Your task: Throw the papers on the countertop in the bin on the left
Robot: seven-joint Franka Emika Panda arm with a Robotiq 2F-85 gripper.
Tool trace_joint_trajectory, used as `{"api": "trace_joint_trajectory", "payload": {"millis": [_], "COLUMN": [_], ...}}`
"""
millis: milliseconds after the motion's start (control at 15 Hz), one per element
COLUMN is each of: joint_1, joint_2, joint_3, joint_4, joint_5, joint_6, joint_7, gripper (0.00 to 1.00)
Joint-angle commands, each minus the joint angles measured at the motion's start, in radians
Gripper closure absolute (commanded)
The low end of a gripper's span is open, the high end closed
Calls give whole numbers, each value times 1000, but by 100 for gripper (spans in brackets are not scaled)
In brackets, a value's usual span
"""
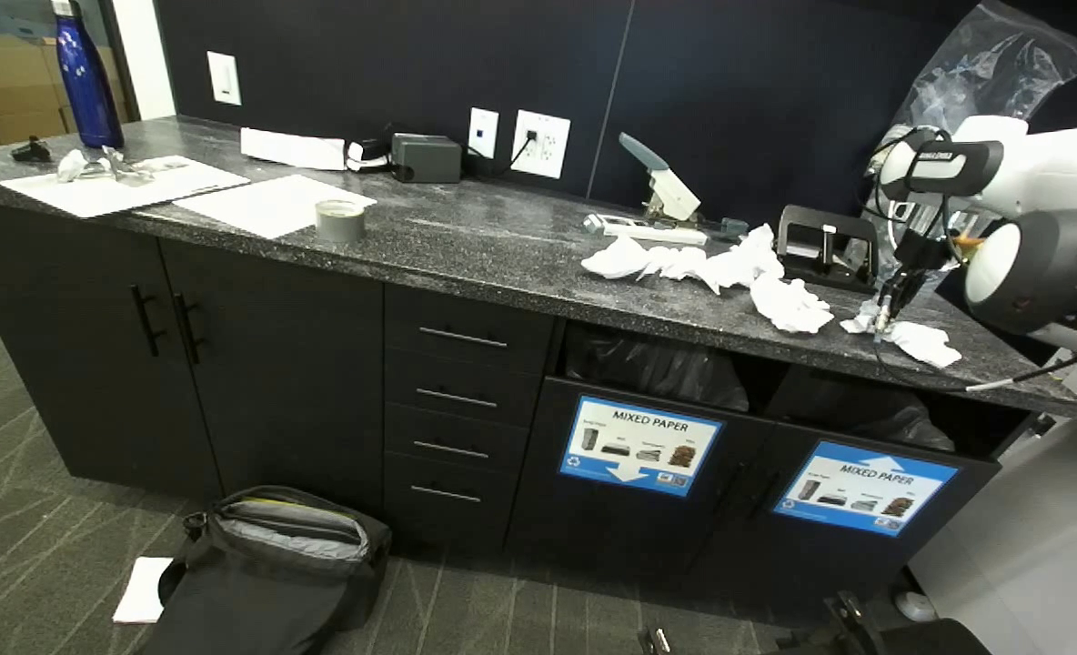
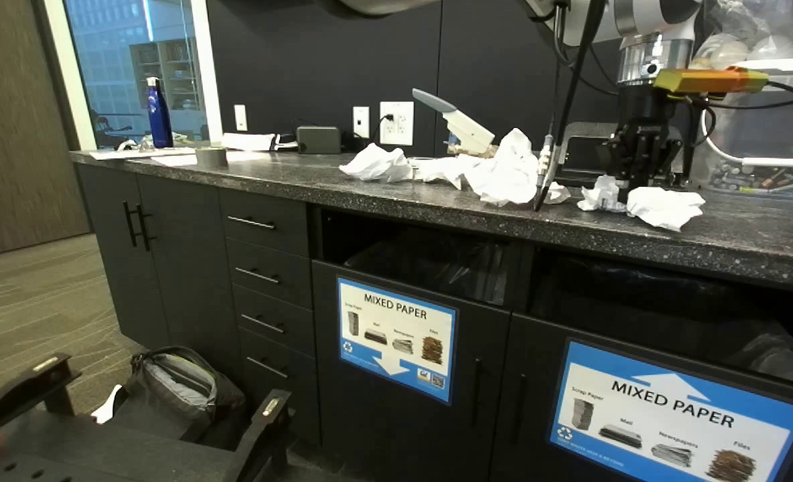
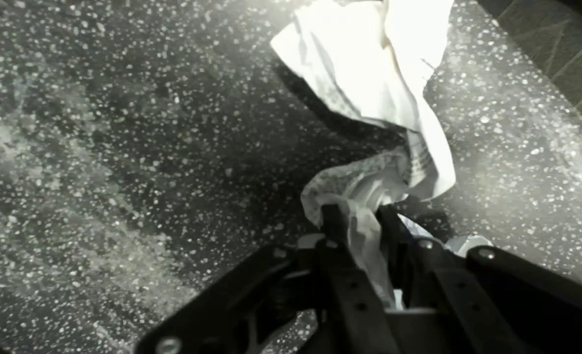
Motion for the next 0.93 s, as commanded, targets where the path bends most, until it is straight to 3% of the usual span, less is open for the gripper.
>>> {"api": "trace_joint_trajectory", "payload": {"millis": [0, 867], "joint_1": [34, 168], "joint_2": [-6, -42], "joint_3": [-25, -142], "joint_4": [26, 2], "joint_5": [-17, -152], "joint_6": [-45, -52], "joint_7": [98, 642], "gripper": [79, 79]}}
